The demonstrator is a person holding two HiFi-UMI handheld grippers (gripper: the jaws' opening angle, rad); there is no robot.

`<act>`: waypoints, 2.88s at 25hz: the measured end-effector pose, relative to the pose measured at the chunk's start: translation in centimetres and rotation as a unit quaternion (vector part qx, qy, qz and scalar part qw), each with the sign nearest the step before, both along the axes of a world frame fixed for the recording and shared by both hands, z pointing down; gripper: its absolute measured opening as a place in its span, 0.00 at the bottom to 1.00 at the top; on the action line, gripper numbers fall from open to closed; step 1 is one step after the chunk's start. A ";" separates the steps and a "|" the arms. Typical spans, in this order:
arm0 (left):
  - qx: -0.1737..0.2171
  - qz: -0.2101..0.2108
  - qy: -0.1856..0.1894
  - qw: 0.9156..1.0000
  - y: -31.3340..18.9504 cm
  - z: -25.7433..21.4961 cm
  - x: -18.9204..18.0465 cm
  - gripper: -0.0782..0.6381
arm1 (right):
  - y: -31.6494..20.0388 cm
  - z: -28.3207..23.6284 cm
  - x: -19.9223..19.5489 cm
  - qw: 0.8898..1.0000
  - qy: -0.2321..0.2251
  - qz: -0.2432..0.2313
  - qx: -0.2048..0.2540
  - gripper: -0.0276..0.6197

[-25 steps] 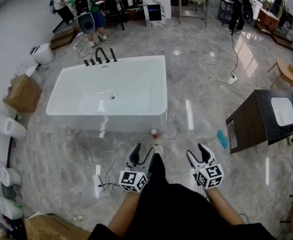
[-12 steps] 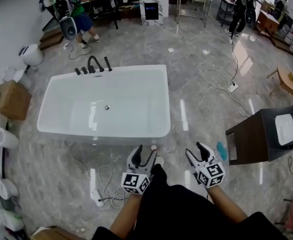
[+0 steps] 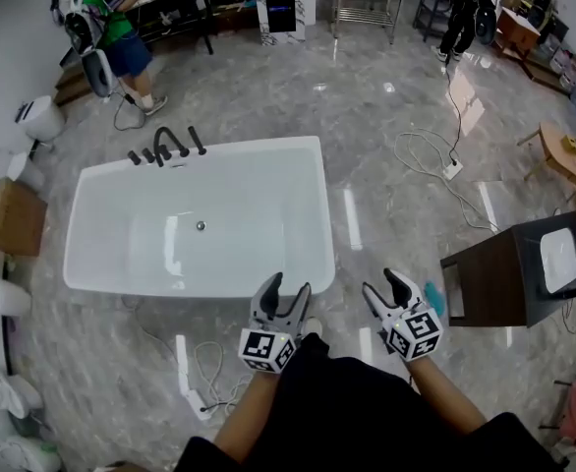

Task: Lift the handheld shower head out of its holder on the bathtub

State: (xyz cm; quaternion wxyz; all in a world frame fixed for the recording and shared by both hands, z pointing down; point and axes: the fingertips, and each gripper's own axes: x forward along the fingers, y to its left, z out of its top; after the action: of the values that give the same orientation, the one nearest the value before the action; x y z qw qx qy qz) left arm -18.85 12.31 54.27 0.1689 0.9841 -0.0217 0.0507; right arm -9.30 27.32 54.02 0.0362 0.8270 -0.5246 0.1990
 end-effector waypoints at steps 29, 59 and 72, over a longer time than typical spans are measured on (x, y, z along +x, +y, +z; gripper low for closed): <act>-0.030 -0.061 -0.013 0.998 -10.8 4.7 9.0 0.44 | -15.5 3.5 9.3 0.994 -0.025 -0.104 0.011 0.38; -0.046 -0.336 -0.129 0.932 -31.2 6.5 29.2 0.45 | -42.6 9.2 35.7 0.925 -0.135 -0.355 -0.011 0.38; -0.043 -0.447 -0.105 0.887 -34.7 5.2 29.0 0.45 | -49.0 9.7 34.6 0.869 -0.110 -0.483 -0.025 0.38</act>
State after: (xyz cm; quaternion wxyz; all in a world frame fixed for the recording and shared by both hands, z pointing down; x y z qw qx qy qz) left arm 10.13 -22.34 59.42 0.2127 0.8510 -0.4745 0.0735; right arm 25.28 -21.67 63.71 0.0898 0.4422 -0.8538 0.2596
